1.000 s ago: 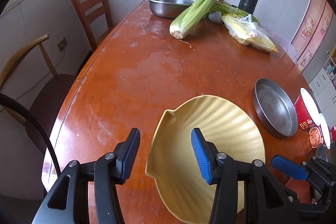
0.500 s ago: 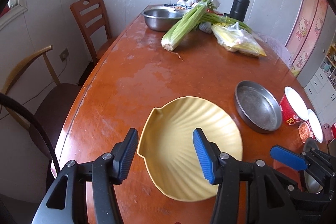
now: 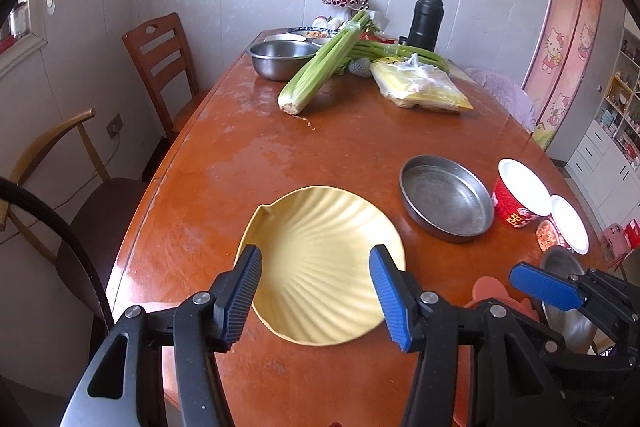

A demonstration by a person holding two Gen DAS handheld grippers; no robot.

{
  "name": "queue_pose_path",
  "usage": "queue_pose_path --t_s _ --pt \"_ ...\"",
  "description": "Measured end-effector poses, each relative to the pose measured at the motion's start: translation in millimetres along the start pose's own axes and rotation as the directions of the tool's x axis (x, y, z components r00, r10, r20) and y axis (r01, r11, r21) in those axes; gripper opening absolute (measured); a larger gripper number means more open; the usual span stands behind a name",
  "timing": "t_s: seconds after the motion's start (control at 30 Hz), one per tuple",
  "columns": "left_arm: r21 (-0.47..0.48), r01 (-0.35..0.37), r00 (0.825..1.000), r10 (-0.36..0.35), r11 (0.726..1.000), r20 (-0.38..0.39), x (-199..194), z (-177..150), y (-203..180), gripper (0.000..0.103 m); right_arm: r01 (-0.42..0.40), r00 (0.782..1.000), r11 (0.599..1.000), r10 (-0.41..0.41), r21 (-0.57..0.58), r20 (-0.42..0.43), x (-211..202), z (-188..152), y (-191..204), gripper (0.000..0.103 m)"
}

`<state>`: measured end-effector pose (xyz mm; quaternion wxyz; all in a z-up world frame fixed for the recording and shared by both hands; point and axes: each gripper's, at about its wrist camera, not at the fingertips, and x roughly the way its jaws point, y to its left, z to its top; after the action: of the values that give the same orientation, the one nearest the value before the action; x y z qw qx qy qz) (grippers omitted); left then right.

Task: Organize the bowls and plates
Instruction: 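Move the left gripper to the orange bear-eared plate rim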

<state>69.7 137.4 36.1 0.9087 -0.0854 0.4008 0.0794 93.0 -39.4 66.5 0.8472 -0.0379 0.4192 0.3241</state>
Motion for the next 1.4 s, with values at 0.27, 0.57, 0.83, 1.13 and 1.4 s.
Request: queue_pose_path --t_s 0.27,0.57,0.83,1.13,1.4 --pt "0.042 0.022 1.000 -0.023 0.999 0.015 -17 -7 -23 0.056 0.010 1.000 1.000 -0.011 0.021 0.029 -33 -14 -12 0.048" --pt "0.112 0.059 0.998 -0.057 0.992 -0.019 -15 -24 -56 0.056 0.018 0.999 0.999 -0.019 0.045 0.037 -69 -48 -28 0.048" --pt "0.161 0.081 0.995 -0.071 0.984 -0.063 -3 -43 -77 0.056 0.047 0.999 0.995 -0.048 0.090 0.005 -84 -83 -42 0.048" --pt "0.209 0.092 0.991 -0.070 0.973 -0.112 16 -58 -91 0.056 0.079 0.996 0.983 -0.071 0.166 -0.056 -81 -121 -55 0.048" --pt "0.220 0.119 0.986 -0.089 0.968 -0.140 28 -62 -95 0.056 0.105 0.989 0.966 -0.077 0.236 -0.125 -67 -136 -73 0.048"
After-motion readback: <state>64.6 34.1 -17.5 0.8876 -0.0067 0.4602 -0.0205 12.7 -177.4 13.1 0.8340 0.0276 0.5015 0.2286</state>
